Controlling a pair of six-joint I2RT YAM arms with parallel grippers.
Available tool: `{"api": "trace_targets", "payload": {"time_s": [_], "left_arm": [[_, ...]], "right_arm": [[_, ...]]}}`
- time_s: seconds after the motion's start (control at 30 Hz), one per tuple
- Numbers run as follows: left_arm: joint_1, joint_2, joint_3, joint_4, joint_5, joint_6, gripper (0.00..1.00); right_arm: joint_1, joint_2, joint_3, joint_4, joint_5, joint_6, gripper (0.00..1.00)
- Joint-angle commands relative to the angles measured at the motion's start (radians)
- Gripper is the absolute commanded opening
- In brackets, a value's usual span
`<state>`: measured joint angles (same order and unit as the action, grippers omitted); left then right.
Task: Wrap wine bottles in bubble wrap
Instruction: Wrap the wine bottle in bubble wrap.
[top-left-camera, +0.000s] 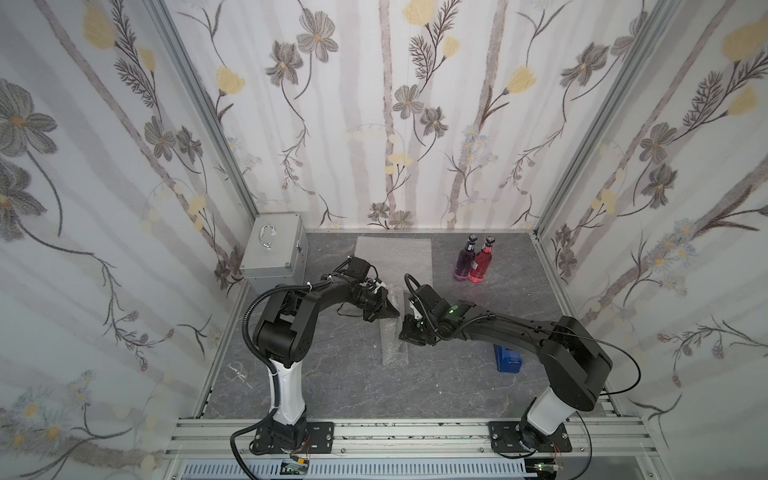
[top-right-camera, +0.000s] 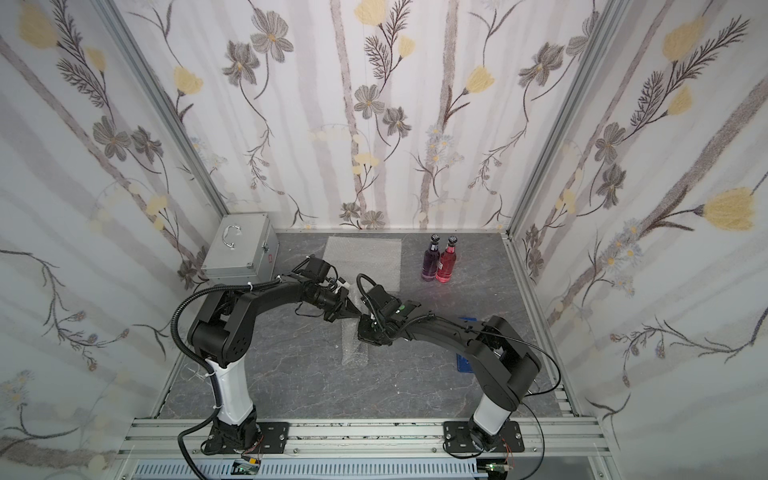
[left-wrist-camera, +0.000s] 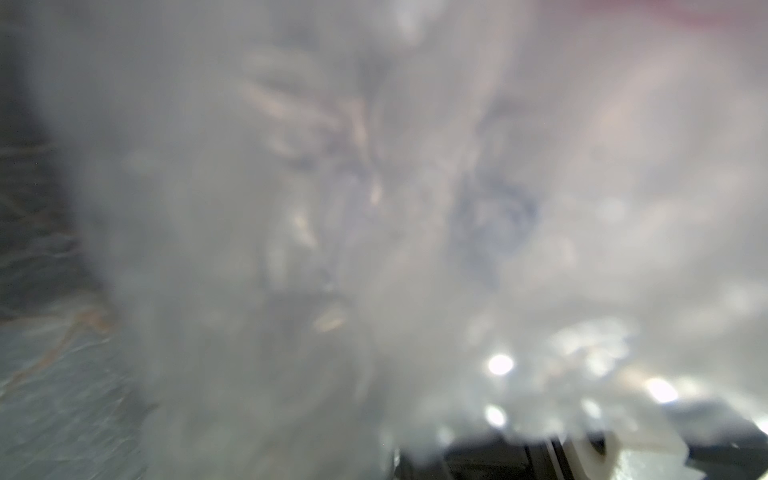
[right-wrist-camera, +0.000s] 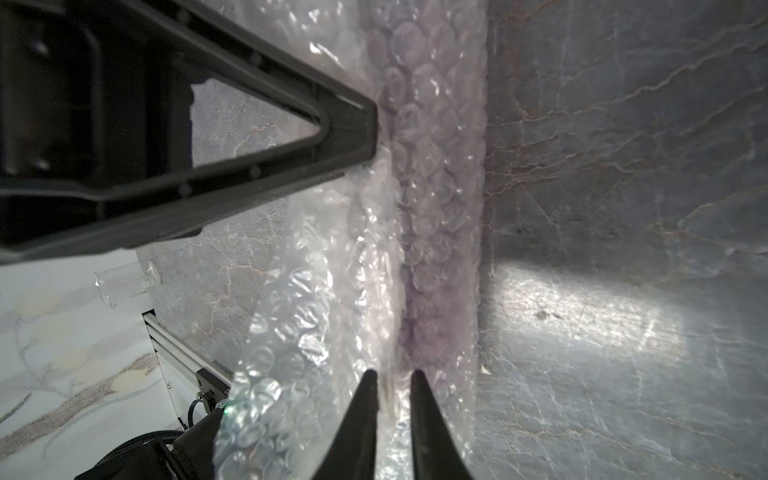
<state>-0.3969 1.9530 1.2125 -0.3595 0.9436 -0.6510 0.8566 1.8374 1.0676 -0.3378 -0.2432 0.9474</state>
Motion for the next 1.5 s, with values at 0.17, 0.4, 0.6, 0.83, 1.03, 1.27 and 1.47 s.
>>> {"api": "trace_targets", "payload": {"time_s": [0.17,0.4,0.6,0.83,1.03,1.27,1.47], "left_arm": [[-0.010,0.022,0.007,-0.073,-0.115,0.020,0.05],[-0.010,0.028,0.012,-0.074,-0.115,0.017,0.06],[-0.009,0.026,0.007,-0.072,-0.114,0.018,0.06],[-0.010,0.027,0.009,-0.072,-0.116,0.017,0.07],[-0.011,0.029,0.007,-0.072,-0.116,0.019,0.09],[-0.013,0.030,0.007,-0.072,-0.117,0.020,0.10],[-0.012,0.035,0.007,-0.072,-0.118,0.020,0.10]], "right_arm": [[0.028,-0.082,0.134,-0.168,0.064,-0.031,0.34],[0.082,-0.060,0.250,-0.222,0.096,-0.052,0.48],[0.087,0.044,0.295,-0.240,0.124,-0.085,0.49],[0.090,0.068,0.286,-0.268,0.147,-0.098,0.19],[0.090,0.008,0.198,-0.258,0.144,-0.079,0.06],[0.091,-0.039,0.207,-0.267,0.142,-0.064,0.20],[0.101,0.001,0.313,-0.279,0.148,-0.075,0.42]]}}
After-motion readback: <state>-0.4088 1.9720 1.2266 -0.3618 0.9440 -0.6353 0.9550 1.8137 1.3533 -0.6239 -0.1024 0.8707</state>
